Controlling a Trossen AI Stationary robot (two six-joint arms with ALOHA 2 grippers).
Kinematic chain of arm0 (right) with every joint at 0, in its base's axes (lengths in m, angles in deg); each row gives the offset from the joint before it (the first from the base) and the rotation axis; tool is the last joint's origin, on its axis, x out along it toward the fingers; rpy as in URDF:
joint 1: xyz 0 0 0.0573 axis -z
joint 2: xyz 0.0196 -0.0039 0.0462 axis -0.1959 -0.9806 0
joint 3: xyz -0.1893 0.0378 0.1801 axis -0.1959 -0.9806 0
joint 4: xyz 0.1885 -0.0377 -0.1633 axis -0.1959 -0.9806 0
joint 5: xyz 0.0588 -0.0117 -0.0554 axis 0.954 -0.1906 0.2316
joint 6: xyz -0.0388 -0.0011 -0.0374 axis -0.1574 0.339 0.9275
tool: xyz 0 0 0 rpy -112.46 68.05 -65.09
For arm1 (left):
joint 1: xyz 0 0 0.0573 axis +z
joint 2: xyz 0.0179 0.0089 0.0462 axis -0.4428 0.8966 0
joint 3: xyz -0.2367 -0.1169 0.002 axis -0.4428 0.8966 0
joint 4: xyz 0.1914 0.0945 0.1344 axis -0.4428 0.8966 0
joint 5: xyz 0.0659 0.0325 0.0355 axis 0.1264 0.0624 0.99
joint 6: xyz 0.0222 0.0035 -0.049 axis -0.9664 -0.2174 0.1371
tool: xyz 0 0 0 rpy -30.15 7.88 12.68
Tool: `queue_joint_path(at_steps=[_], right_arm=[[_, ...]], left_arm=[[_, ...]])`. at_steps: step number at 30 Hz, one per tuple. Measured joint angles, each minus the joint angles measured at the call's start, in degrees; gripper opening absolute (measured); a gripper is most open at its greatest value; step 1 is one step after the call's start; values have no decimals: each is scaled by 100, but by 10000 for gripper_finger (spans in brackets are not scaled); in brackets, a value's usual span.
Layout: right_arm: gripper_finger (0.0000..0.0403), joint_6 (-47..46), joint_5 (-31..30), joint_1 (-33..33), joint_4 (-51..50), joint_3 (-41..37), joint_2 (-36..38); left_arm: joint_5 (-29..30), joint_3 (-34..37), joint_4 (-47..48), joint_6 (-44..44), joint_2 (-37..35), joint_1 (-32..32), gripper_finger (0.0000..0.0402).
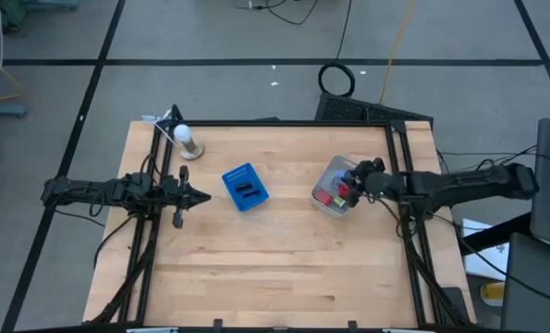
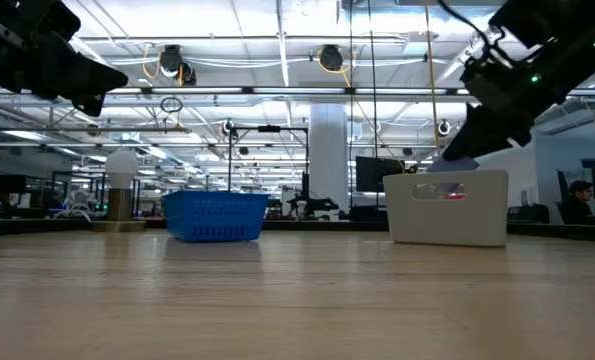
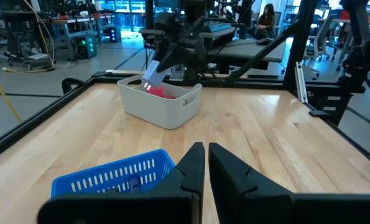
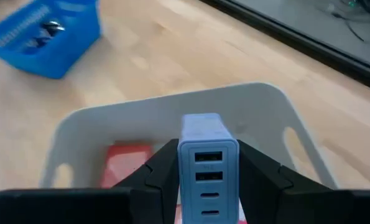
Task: Pick & Place Office items
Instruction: Put the blue charger adapter into the gray bin, then return to Home Position
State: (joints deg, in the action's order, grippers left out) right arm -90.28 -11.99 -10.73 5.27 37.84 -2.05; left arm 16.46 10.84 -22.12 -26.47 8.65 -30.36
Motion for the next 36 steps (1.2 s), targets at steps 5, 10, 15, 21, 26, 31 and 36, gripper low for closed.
queue_joint_path(at_steps=[5, 10, 15, 21, 26, 31, 36], right_arm=[[115, -42, 601, 409, -194, 208, -573], [115, 30, 913, 688, -39, 234, -1062], [135, 204, 1052, 891, 13, 238, -1259], [229, 325, 1549, 886, 300, 227, -1122], [275, 328, 1612, 885, 229, 207, -764], [281, 652, 1607, 801, 258, 212, -147], [253, 1014, 1445, 407, 649, 195, 539]], left_arm=[[0, 0, 0, 0, 0, -2, 26], [0, 0, 0, -2, 0, -2, 26], [-2, 0, 0, -2, 2, -1, 26], [-1, 0, -2, -104, 2, 0, 26], [0, 0, -9, -434, 2, -2, 26], [1, -1, -50, -452, 2, -1, 26], [-24, -7, -533, -5, 1, -7, 26]])
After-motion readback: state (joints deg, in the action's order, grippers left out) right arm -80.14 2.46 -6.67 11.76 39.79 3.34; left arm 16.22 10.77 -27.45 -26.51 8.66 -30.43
